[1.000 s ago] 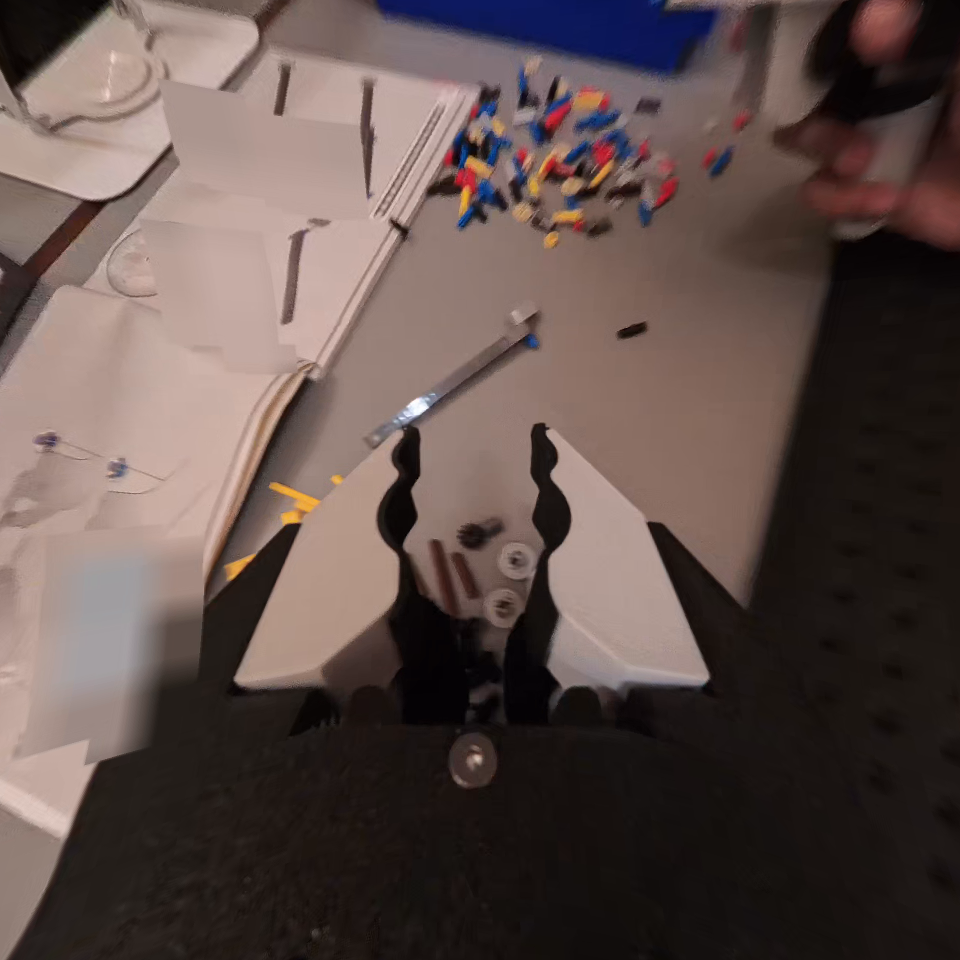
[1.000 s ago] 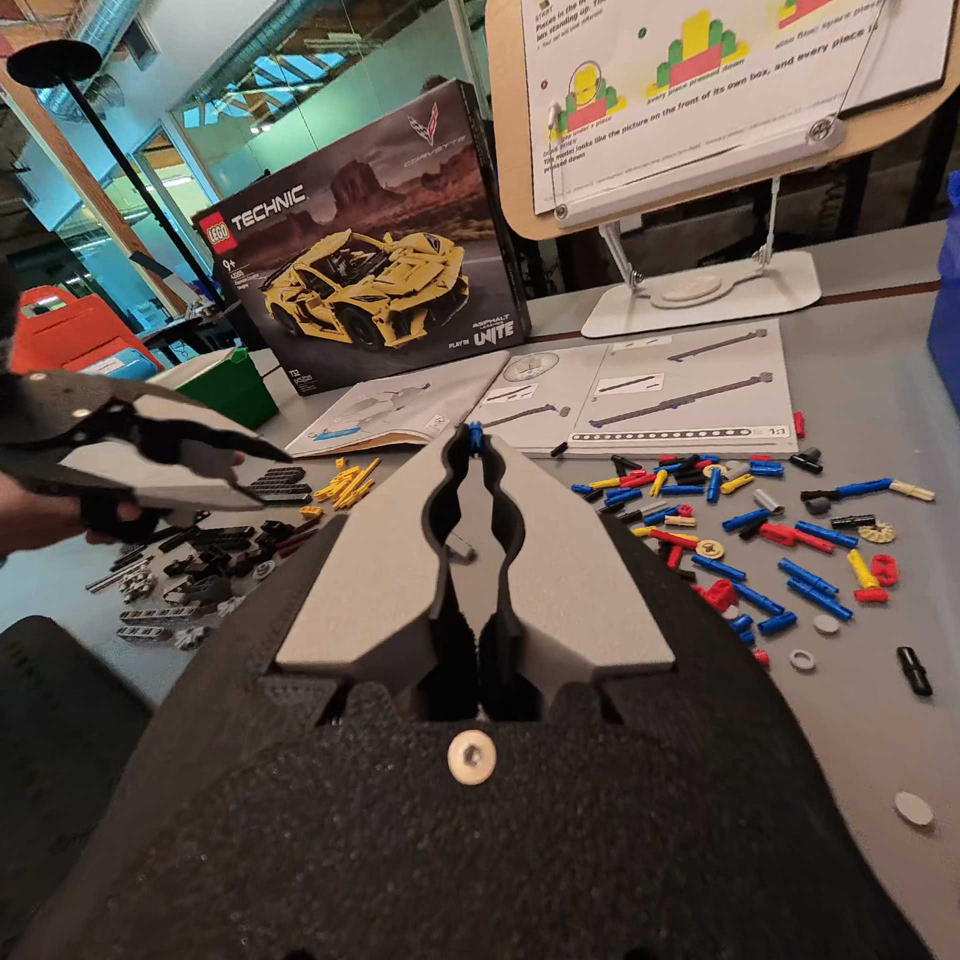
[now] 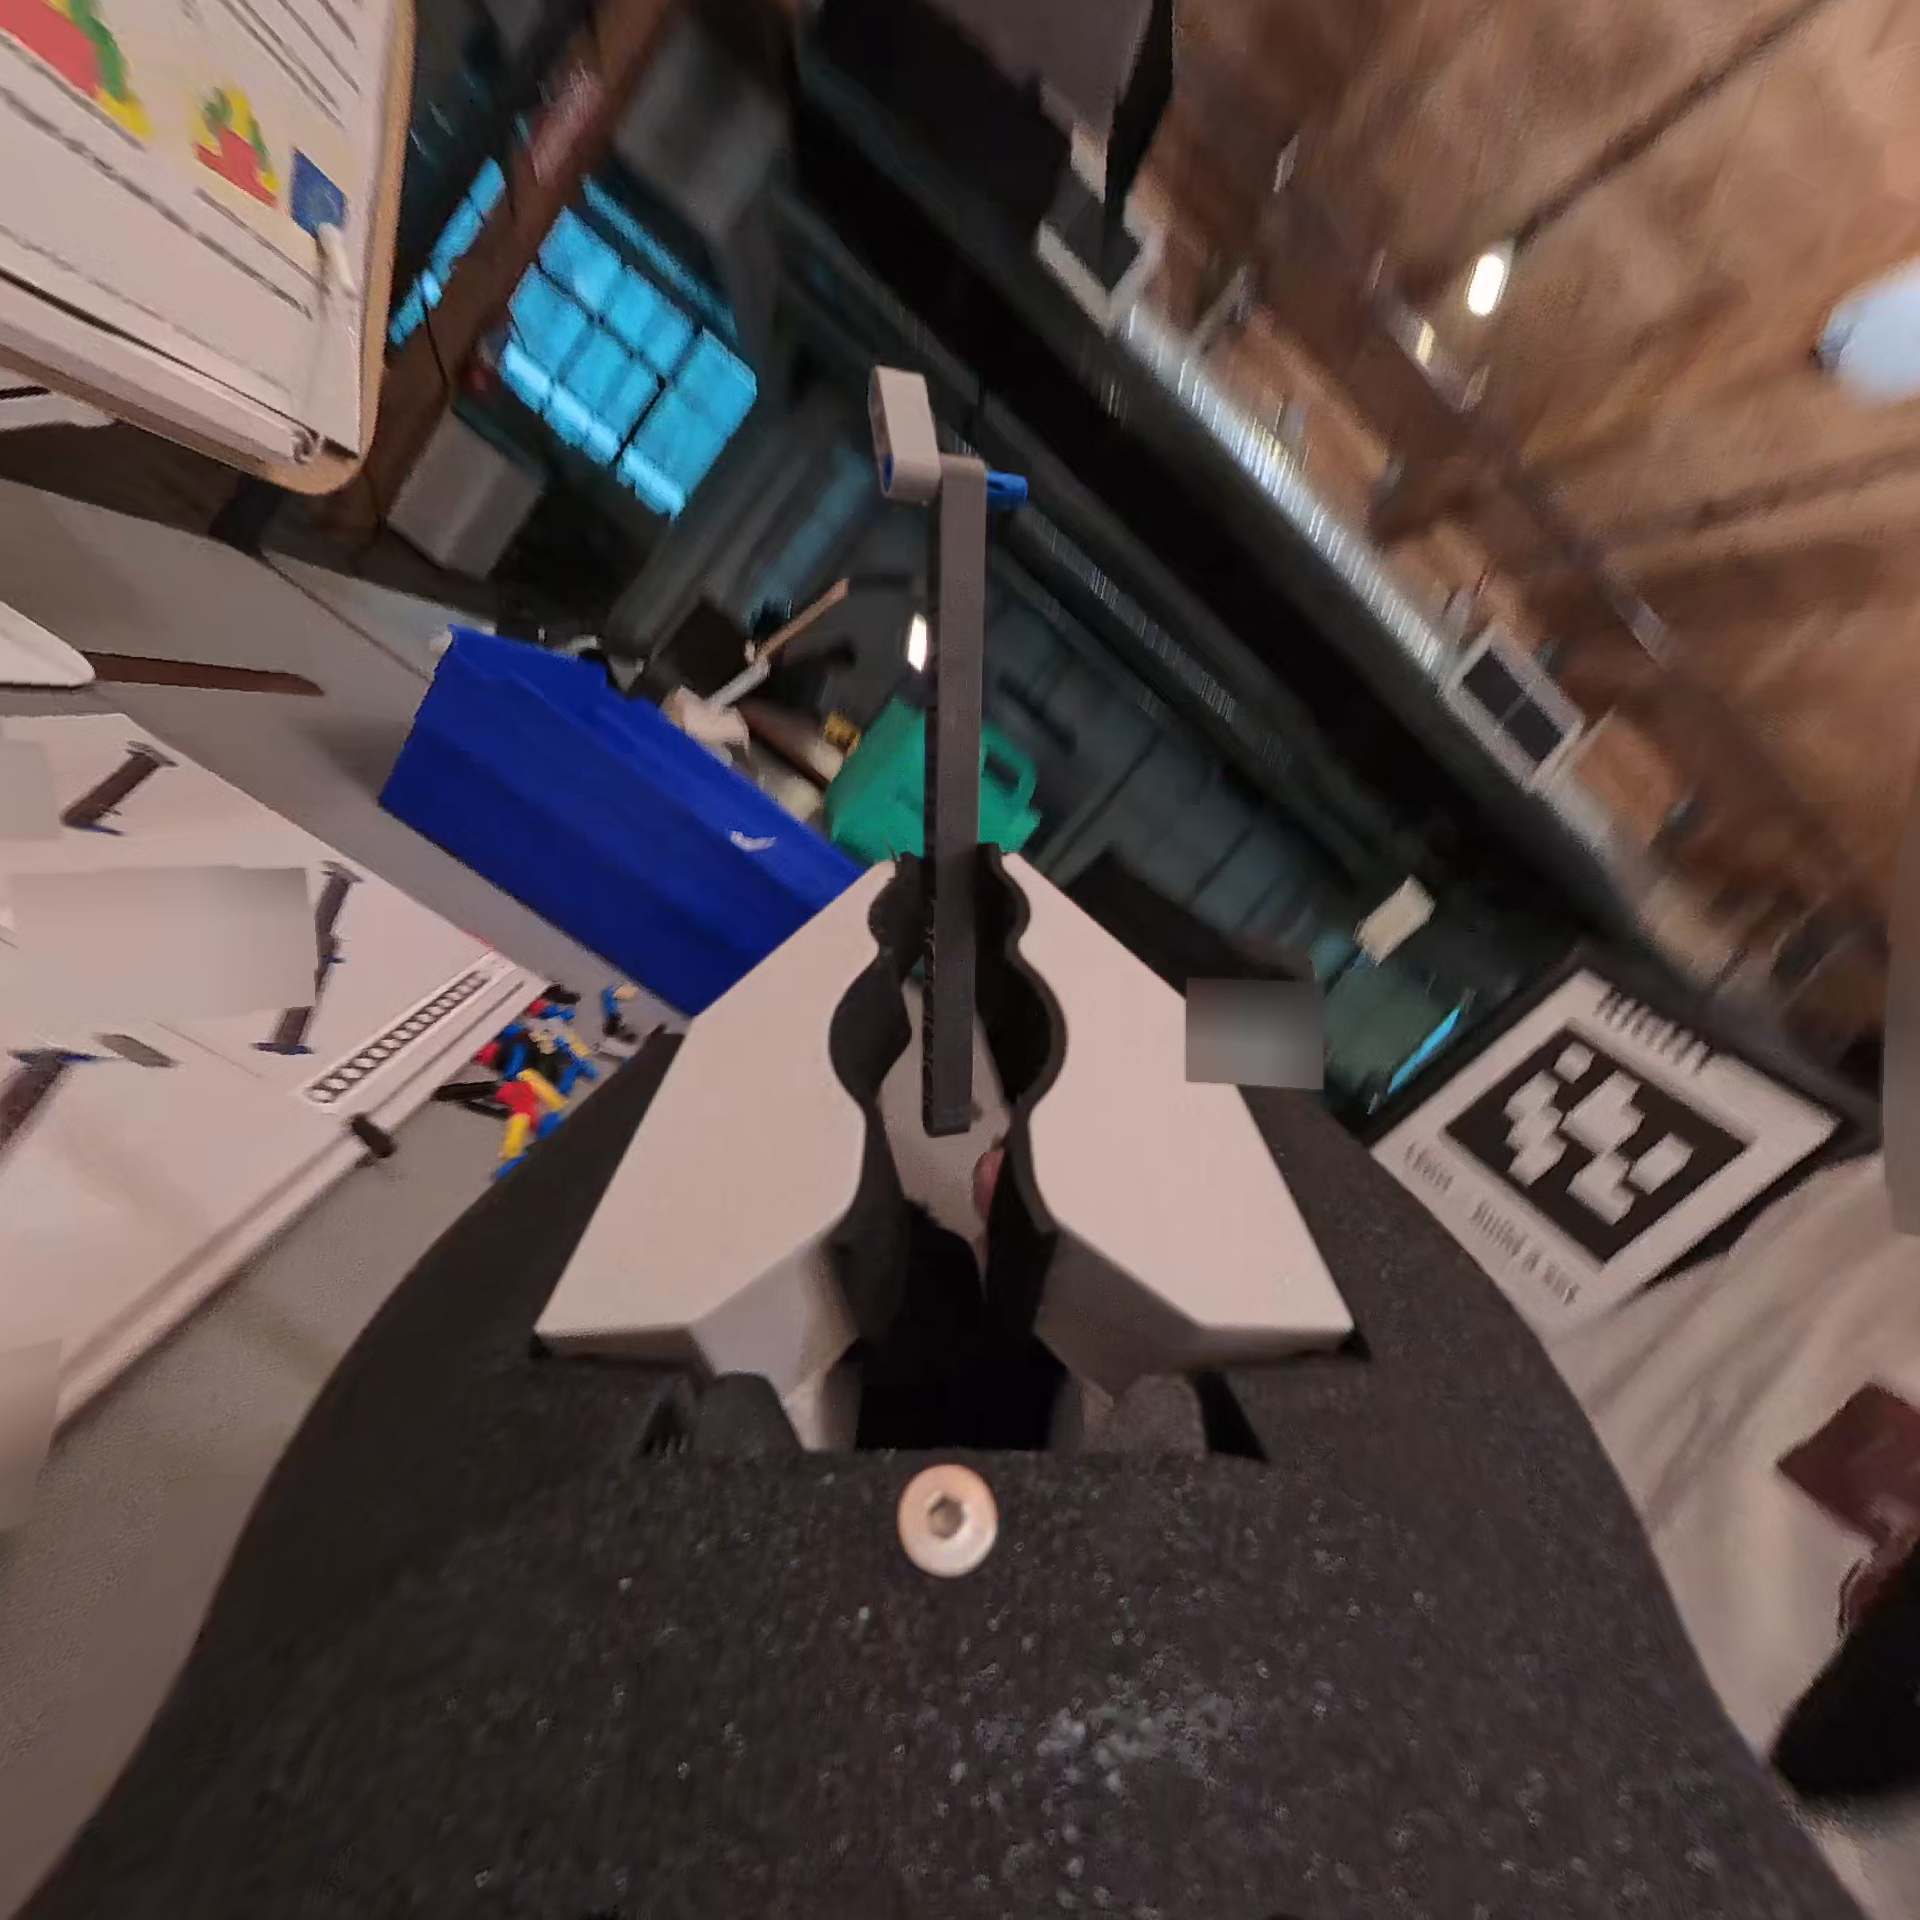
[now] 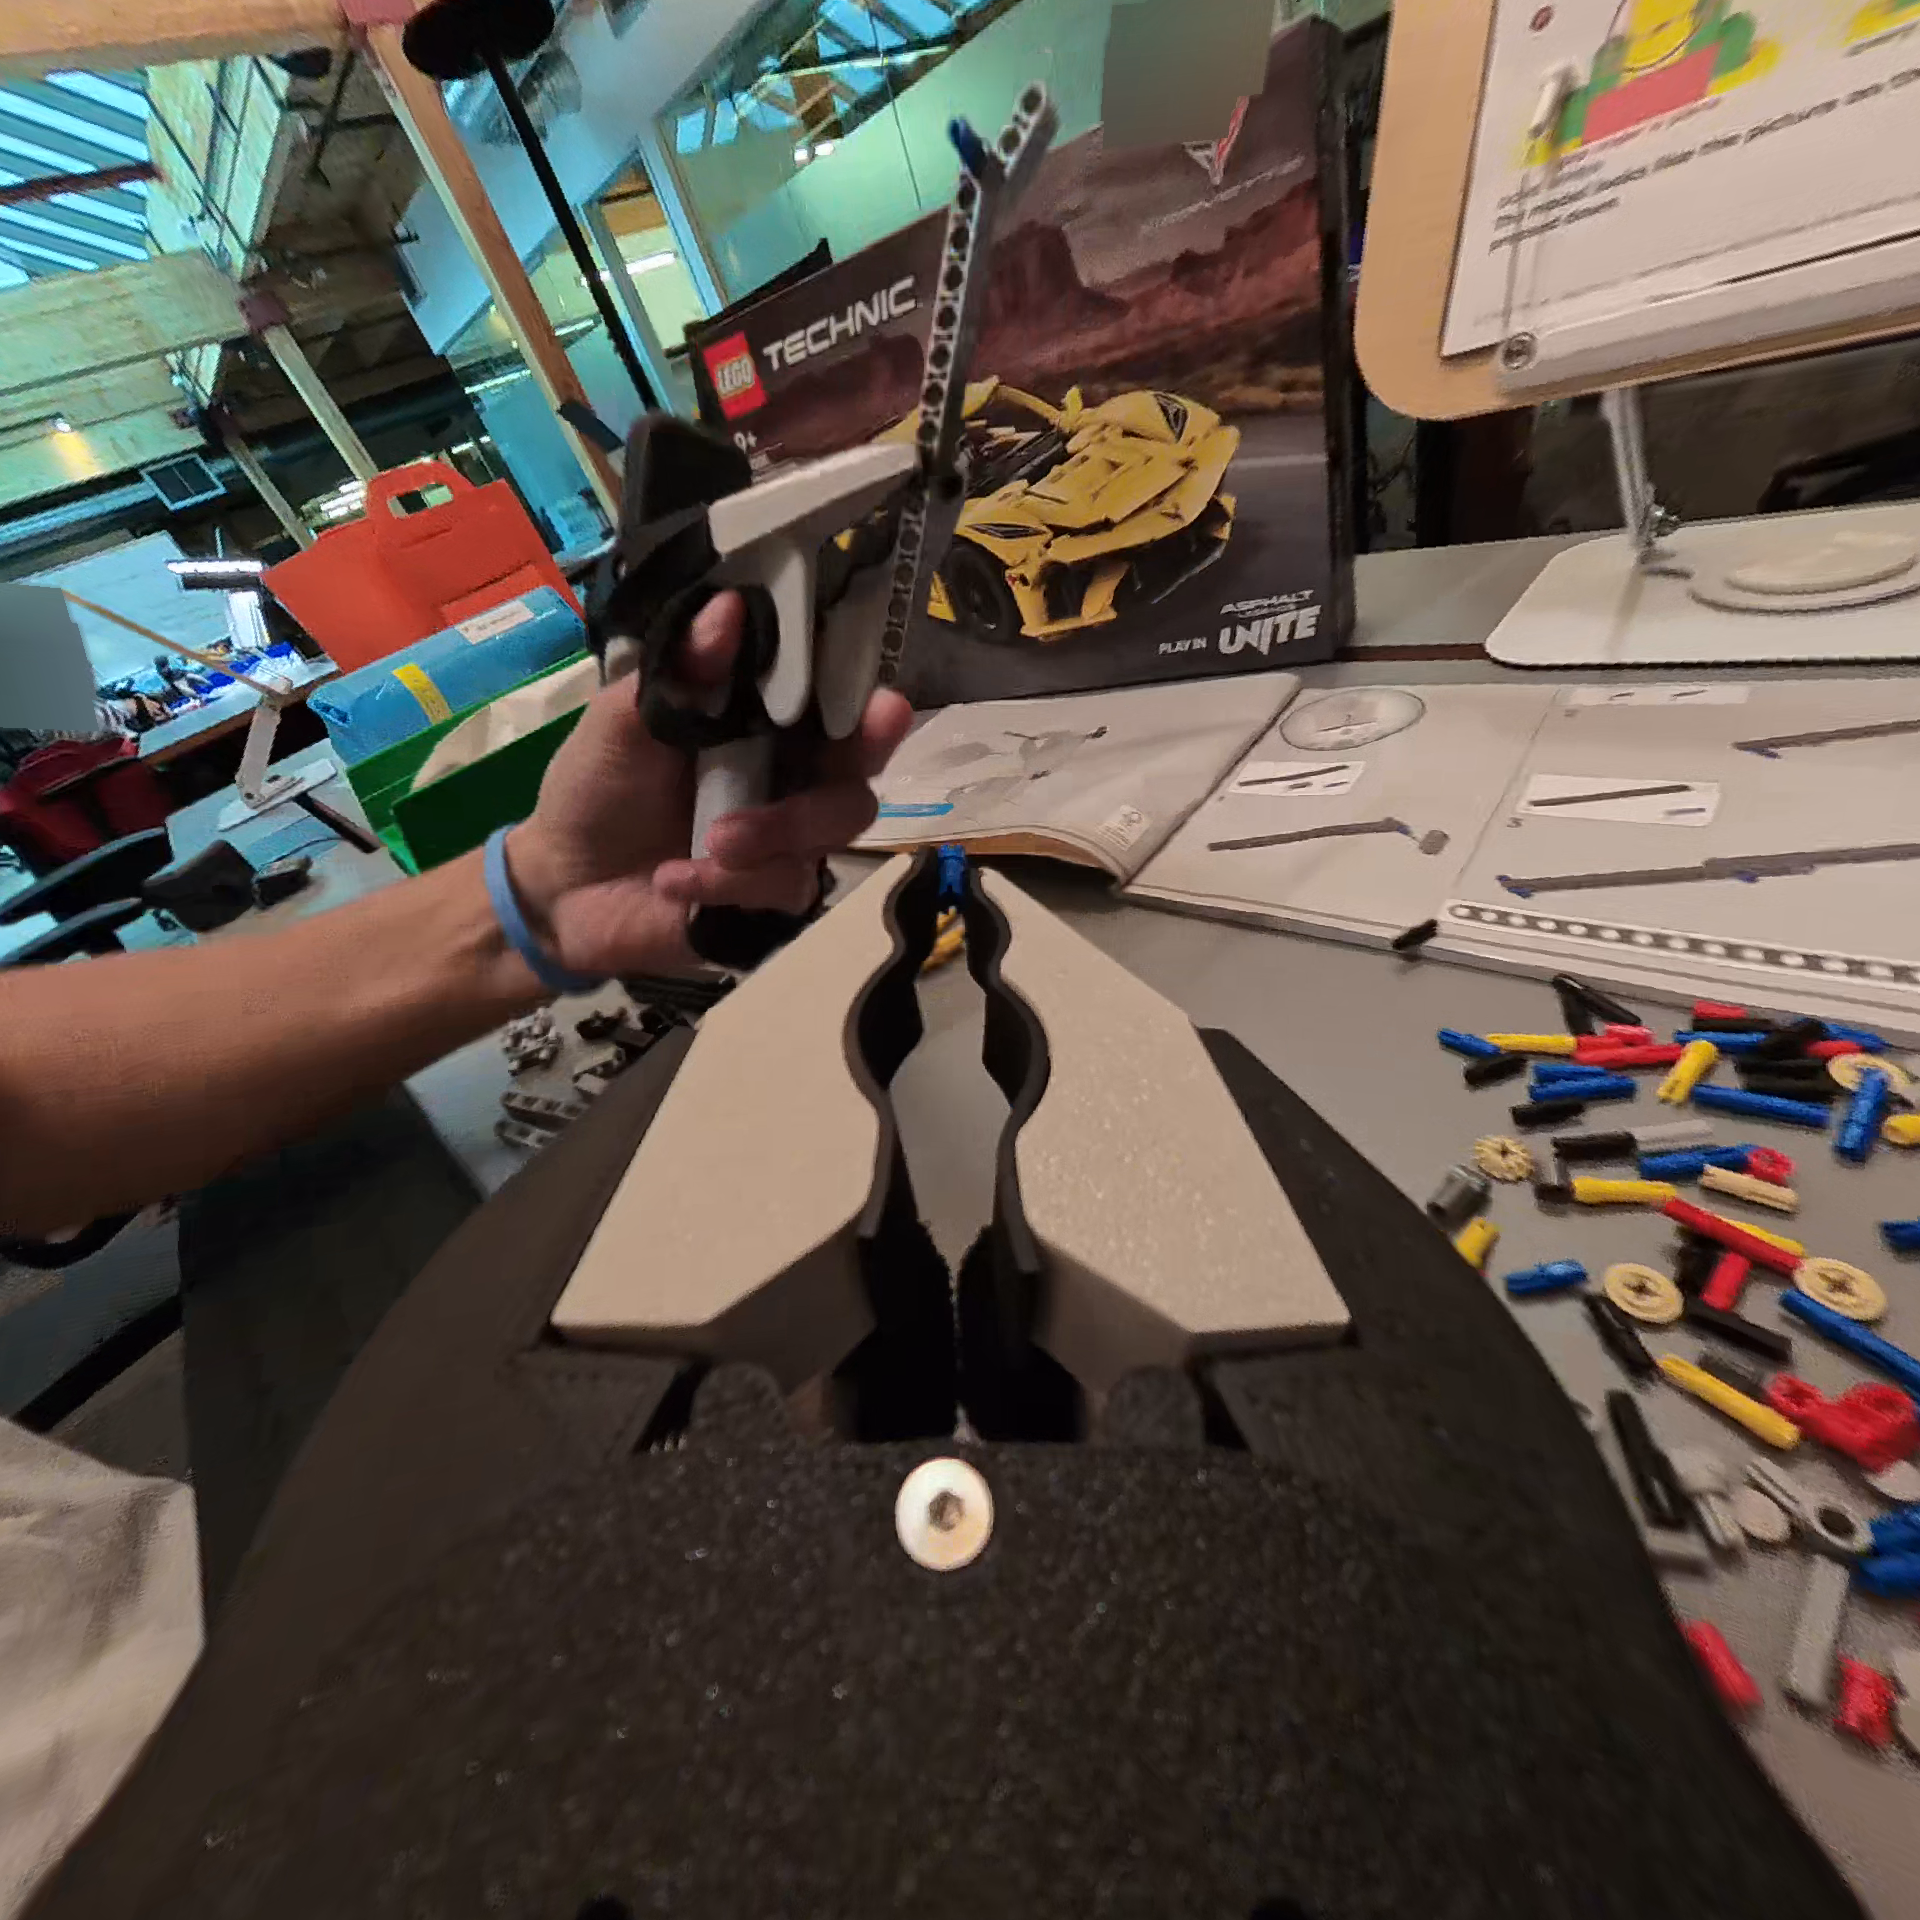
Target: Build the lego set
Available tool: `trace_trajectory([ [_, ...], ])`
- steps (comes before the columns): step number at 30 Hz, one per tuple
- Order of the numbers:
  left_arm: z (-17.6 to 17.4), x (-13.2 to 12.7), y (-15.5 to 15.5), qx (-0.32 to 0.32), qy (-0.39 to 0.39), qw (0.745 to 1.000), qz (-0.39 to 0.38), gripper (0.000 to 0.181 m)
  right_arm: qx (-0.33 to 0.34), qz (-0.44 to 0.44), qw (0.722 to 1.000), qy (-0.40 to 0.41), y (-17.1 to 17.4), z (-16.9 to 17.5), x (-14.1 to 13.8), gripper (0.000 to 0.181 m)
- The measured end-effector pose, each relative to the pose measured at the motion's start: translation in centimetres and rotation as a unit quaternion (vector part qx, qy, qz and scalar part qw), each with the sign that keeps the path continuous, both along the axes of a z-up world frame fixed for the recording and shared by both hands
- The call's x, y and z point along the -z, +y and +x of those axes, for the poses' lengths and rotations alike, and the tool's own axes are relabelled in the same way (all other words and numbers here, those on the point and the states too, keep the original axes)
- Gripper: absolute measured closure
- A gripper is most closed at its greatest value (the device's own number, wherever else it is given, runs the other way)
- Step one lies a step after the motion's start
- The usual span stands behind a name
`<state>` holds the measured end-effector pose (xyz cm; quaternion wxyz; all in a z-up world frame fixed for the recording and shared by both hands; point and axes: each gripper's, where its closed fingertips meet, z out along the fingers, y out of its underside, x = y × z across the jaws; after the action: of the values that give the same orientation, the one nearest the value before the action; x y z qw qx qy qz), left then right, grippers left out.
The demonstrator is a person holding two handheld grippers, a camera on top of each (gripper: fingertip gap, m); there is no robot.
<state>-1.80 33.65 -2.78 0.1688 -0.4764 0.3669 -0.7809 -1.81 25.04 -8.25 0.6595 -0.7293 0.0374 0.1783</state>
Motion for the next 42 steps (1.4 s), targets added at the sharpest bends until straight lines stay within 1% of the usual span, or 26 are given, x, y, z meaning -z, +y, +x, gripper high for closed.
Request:
trace_trajectory([
  [2, -0.6, -0.1, -0.5, -0.021, -0.027, 0.997, -0.065, 0.174, 0.023, -0.006, 1.000, -0.018, 1.1, -0.6, -1.2, 0.177],
  [4, -0.7, 0.2, -1.4, -0.026, -0.038, 0.995, -0.093, 0.174, 0.039, -0.018, 0.998, -0.047, 2.1, -1.2, -1.8, 0.177],
  [6, -0.5, 0.6, -2.1, -0.036, -0.032, 0.996, -0.081, 0.174, 0.059, -0.030, 0.995, -0.077, 2.7, -1.1, -2.1, 0.177],
  [11, -0.1, 0.8, -2.6, -0.089, -0.012, 0.996, -0.010, 0.174, 0.073, -0.070, 0.983, -0.155, 3.1, -1.6, -1.6, 0.177],
  [15, -0.1, 0.7, -2.8, -0.106, -0.013, 0.994, -0.005, 0.174, 0.086, -0.098, 0.974, -0.183, 3.4, -1.7, -0.9, 0.177],
  [26, -0.1, 2.0, -1.6, -0.126, 0.009, 0.992, -0.020, 0.174, 0.077, -0.120, 0.971, -0.190, 4.3, -2.2, 0.9, 0.177],
  [36, 0.1, 2.6, -1.3, -0.129, 0.021, 0.991, -0.032, 0.174, 0.078, -0.131, 0.967, -0.203, 4.7, -2.0, 1.6, 0.177],
  [39, 0.1, 2.4, -1.1, -0.134, 0.019, 0.990, -0.027, 0.174, 0.087, -0.120, 0.968, -0.203, 4.3, -1.8, 1.3, 0.177],
  [42, 0.0, 2.8, -0.8, -0.133, 0.030, 0.990, -0.030, 0.174, 0.081, -0.139, 0.967, -0.198, 3.4, -1.1, 2.0, 0.177],
])
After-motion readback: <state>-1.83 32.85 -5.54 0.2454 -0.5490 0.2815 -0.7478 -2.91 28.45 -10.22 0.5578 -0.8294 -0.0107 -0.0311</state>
